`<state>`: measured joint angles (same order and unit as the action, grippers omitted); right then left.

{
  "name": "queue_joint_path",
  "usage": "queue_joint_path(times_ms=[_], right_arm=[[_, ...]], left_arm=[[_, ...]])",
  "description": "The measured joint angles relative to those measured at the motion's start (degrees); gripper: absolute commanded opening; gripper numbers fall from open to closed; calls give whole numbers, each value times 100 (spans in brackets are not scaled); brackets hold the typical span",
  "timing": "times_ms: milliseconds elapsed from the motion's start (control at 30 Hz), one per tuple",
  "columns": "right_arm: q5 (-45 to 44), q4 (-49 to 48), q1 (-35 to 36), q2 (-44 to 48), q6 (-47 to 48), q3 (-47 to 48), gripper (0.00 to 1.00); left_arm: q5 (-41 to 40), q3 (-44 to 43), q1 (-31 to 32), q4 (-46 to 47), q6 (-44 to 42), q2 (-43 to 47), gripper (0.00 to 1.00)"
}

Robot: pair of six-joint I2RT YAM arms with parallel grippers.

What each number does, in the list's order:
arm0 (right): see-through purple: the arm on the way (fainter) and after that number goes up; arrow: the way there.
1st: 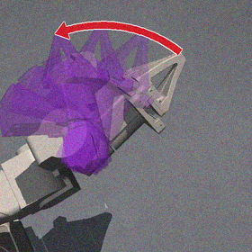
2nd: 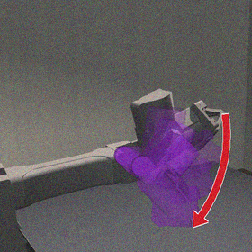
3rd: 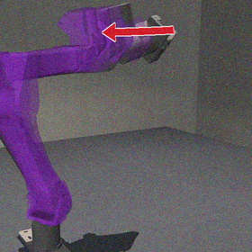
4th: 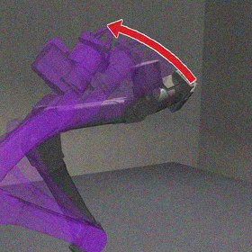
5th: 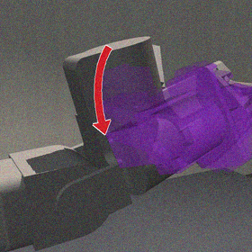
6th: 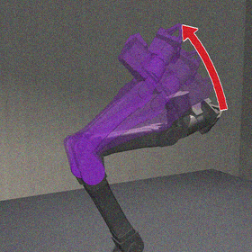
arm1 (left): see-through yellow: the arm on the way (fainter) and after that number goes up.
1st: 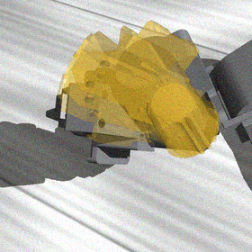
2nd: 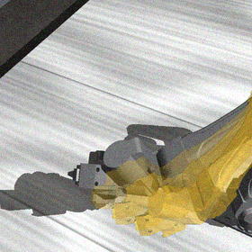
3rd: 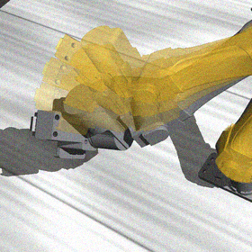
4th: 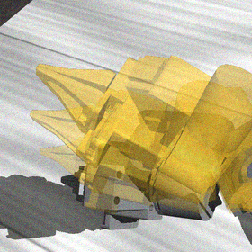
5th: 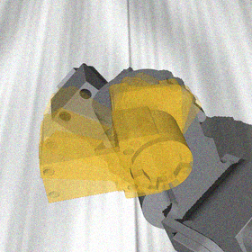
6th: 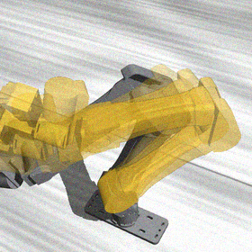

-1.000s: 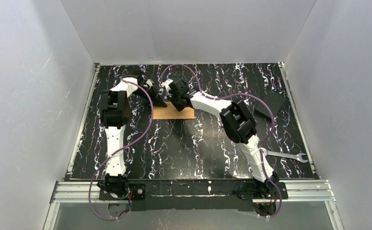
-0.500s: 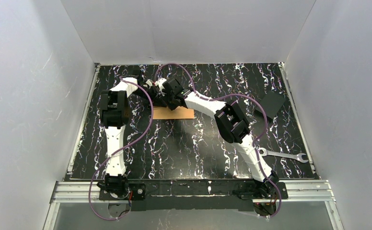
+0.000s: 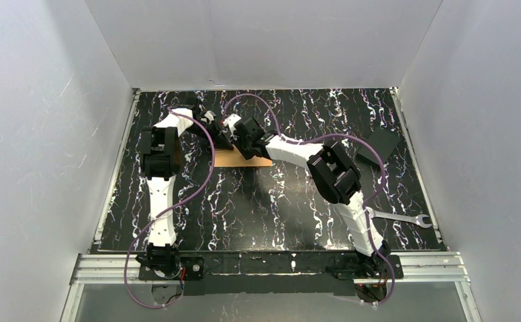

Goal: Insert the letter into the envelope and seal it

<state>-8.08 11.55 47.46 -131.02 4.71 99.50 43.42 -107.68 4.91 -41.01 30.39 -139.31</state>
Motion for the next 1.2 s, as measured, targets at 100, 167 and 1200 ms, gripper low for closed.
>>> queue_joint_path(times_ms=[100,167,1200], right_arm=[[-153,120,-85,-11,-166,61,25],[-308,223,-149,-57,-330,164,25],[-896,2358,-1541,2983,-2719,-1593,69]], left_arm=[[-2,-7,7,-11,-66,0,0],[2,-7,13,-20,-105,0,0],[-680,992,48,149,-409,2750,64]])
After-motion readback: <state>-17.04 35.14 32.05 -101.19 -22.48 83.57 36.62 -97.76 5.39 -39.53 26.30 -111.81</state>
